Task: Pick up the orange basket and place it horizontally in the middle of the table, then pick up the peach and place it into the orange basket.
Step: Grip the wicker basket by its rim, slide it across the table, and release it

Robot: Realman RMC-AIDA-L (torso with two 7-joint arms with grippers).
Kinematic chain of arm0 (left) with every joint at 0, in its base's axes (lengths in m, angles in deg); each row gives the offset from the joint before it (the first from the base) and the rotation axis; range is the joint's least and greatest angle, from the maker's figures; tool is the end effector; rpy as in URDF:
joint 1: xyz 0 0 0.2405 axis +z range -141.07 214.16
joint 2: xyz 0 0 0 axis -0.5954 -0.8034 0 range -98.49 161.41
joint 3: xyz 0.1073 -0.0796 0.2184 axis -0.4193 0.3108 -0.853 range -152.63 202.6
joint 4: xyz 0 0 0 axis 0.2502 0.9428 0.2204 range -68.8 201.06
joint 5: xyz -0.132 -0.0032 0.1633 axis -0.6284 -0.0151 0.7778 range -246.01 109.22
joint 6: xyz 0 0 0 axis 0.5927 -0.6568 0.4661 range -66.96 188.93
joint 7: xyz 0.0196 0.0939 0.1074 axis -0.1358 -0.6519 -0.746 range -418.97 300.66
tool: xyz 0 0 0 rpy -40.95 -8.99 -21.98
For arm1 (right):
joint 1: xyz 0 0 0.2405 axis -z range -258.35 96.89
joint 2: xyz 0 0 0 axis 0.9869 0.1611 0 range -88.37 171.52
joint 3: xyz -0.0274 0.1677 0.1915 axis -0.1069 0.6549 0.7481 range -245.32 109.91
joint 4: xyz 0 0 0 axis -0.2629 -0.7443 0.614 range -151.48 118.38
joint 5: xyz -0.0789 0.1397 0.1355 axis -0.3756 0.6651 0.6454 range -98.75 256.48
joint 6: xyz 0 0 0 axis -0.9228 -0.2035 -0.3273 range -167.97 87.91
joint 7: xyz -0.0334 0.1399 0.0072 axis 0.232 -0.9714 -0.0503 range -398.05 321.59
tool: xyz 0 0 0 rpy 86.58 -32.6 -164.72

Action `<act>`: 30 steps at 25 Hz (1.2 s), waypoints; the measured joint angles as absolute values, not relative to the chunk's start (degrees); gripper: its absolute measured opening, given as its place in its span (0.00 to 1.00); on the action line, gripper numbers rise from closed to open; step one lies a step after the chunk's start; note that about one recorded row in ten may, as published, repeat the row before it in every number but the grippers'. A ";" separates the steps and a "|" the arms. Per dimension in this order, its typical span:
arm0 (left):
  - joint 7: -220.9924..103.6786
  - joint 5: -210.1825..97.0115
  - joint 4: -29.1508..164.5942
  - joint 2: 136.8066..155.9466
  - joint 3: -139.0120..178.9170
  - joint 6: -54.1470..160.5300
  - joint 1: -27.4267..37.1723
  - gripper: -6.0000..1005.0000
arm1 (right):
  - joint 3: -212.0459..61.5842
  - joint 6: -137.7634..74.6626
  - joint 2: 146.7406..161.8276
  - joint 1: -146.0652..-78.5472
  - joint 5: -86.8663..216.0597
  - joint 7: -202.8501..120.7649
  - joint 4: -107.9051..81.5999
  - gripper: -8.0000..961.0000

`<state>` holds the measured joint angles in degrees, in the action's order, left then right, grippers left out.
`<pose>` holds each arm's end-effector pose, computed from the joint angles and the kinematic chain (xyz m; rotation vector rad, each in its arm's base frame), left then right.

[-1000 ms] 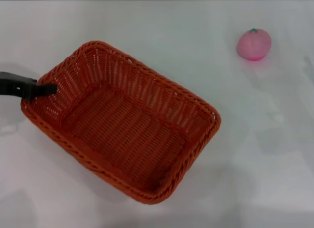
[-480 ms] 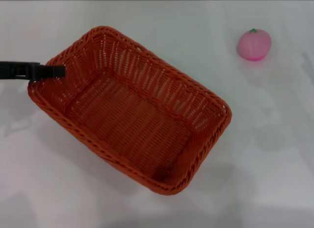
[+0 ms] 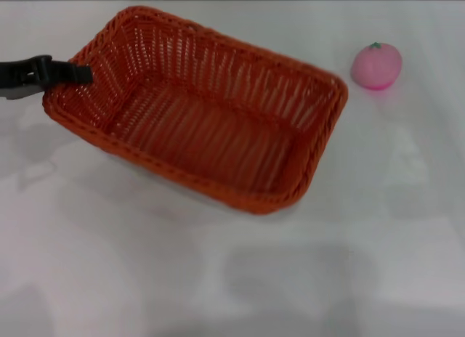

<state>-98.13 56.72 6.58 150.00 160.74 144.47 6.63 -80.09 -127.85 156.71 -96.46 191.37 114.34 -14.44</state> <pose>-0.2528 0.3657 0.0543 -2.2553 -1.5955 -0.5069 0.3837 0.2570 0.0711 -1.3858 0.5189 0.8771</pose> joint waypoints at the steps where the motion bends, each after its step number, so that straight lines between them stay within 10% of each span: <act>1: -96.66 56.62 6.66 150.03 160.55 144.20 6.52 0.18 | -79.80 -127.86 156.70 -96.46 191.37 114.34 -14.44 0.80; 30: -80.54 55.41 17.38 150.43 150.75 129.69 2.10 0.18 | -79.90 -127.19 156.61 -97.11 191.01 114.27 -14.43 0.79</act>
